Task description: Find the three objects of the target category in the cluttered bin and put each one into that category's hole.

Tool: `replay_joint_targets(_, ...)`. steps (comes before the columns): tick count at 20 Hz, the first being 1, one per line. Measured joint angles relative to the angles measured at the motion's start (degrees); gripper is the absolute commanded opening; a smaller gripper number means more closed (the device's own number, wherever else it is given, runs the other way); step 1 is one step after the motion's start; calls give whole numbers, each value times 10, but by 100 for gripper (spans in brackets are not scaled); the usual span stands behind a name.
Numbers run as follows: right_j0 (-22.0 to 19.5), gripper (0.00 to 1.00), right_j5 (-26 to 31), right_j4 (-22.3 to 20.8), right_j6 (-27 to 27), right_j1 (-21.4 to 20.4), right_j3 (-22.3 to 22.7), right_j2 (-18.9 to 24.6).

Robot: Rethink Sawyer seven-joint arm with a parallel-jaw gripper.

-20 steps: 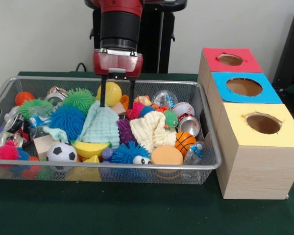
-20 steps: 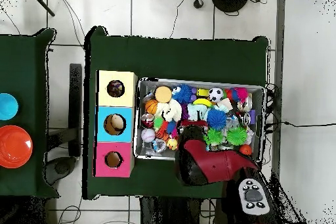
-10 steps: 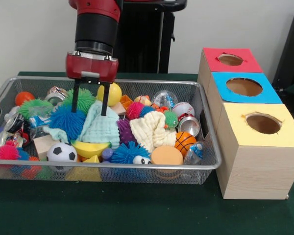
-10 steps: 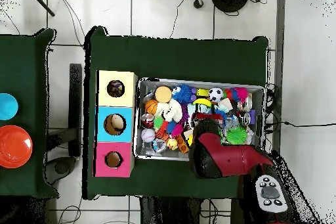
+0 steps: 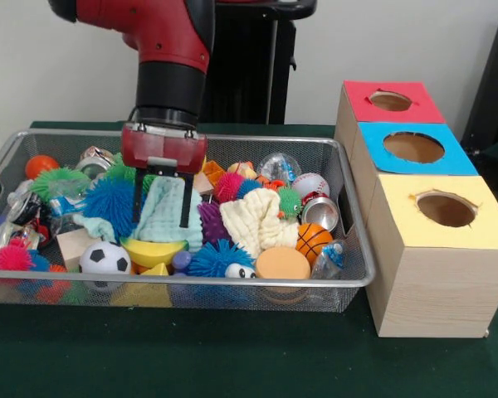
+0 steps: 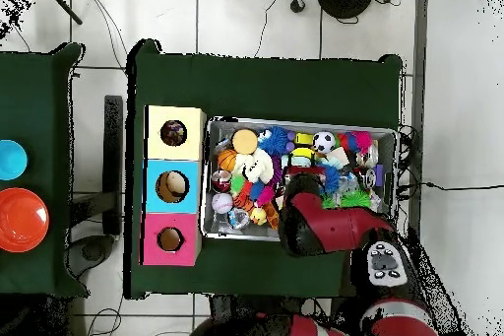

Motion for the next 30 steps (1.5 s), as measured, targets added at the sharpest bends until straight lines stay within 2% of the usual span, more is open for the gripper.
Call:
replay_joint_targets(3, 10, 100, -9, 4, 0, 25, -8, -6)
replay_joint_targets(4, 17, 100, -10, 4, 0, 44, -16, -8)
replay_joint_targets(8, 18, 100, -11, 4, 0, 68, -29, -7)
replay_joint_targets(15, 18, 100, -16, 1, 0, 75, -45, -7)
replay_joint_targets(16, 18, 0, -15, 1, 0, 75, -46, -7)
replay_joint_targets(22, 18, 0, 6, 1, 0, 72, -48, -5)
replay_joint_targets(30, 3, 0, 76, 1, 0, 54, -48, 25)
